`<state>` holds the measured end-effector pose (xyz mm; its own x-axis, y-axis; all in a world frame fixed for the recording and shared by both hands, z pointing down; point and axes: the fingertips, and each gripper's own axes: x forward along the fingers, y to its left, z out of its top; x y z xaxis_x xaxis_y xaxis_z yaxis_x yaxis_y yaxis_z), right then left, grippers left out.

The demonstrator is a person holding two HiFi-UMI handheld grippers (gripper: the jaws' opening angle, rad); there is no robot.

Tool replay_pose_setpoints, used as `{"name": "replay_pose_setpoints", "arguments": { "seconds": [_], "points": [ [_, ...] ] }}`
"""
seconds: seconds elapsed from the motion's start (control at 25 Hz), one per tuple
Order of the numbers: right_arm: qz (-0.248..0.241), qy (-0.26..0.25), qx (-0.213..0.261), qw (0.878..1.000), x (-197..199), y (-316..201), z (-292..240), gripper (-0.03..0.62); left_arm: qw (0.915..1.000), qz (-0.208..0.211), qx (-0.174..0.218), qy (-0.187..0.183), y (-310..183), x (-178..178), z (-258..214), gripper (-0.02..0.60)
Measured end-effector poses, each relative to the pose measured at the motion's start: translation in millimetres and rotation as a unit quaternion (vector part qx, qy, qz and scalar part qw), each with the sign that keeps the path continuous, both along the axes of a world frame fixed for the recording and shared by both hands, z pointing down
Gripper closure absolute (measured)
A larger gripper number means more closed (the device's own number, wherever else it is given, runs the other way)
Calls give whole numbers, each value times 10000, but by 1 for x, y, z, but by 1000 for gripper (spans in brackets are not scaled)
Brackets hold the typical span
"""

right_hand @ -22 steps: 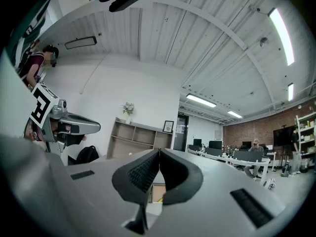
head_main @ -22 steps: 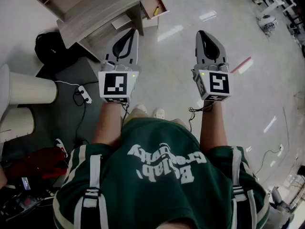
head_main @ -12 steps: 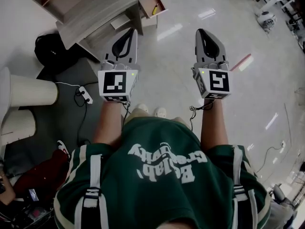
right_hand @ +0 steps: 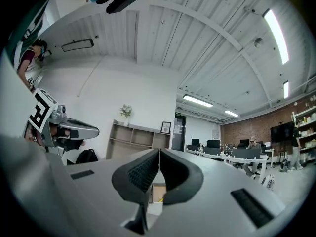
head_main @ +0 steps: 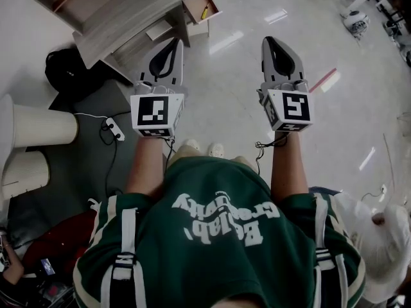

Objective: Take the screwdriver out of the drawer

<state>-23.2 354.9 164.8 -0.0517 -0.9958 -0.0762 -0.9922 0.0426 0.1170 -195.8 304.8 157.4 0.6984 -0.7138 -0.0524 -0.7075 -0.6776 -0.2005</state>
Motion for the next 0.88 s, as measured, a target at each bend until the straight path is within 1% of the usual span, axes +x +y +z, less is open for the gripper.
{"name": "replay_pose_setpoints", "arguments": {
  "seconds": [0.12, 0.24, 0.44, 0.6, 0.8, 0.88],
  "points": [
    [-13, -3, 7, 10000, 1, 5, 4, 559, 10000, -9, 4, -21, 3, 0, 1, 563],
    [-124, 29, 9, 9999, -4, 9, 1, 559, 10000, -27, -6, -39, 7, 1, 1, 563],
    [-251, -69, -35, 9997, -8, 16, -1, 559, 10000, -9, 6, -93, 16, 6, 2, 563],
    [-267, -33, -31, 9996, -8, 21, -3, 559, 9999, -14, 42, -91, 19, 7, -2, 563],
    [-149, 19, 12, 9999, 3, 25, -1, 559, 9999, 0, 27, -132, 24, 11, -3, 563],
    [-197, 33, 17, 9998, 3, 25, -3, 559, 9999, 8, 37, -167, 24, 14, -1, 563]
  ]
}}
